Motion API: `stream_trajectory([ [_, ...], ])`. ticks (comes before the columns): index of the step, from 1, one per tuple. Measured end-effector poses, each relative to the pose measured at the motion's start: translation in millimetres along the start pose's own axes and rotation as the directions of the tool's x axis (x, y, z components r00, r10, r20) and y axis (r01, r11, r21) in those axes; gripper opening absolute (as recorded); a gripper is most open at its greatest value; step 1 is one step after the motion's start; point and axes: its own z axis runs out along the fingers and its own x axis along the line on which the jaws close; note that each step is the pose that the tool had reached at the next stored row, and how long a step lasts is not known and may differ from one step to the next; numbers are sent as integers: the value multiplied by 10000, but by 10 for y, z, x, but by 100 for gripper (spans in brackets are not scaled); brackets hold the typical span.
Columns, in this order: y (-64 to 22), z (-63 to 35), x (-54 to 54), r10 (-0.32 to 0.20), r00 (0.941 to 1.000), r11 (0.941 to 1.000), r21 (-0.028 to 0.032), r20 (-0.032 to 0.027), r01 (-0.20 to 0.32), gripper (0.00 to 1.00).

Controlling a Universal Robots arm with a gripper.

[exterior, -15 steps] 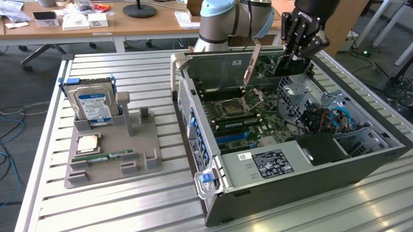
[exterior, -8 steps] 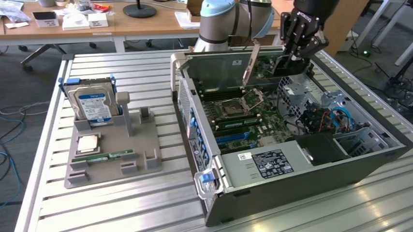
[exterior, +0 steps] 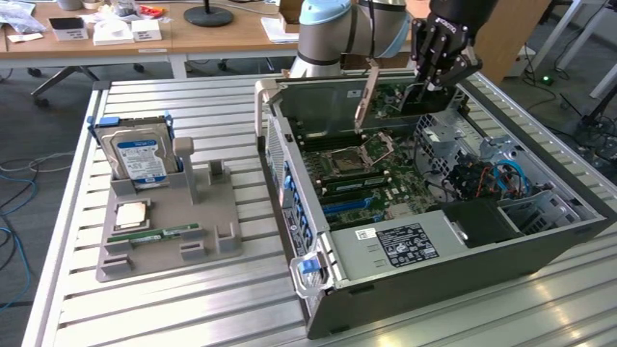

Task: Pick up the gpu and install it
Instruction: 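Insert the gpu into the slot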

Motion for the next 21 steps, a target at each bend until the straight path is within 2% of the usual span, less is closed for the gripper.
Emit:
stream_trajectory([
  [5, 57, 0, -1, -6, 10000, 10000, 0, 0, 6, 27],
  [21, 65, 0, -1, -103, 9999, 9999, -3, -3, 103, 27],
])
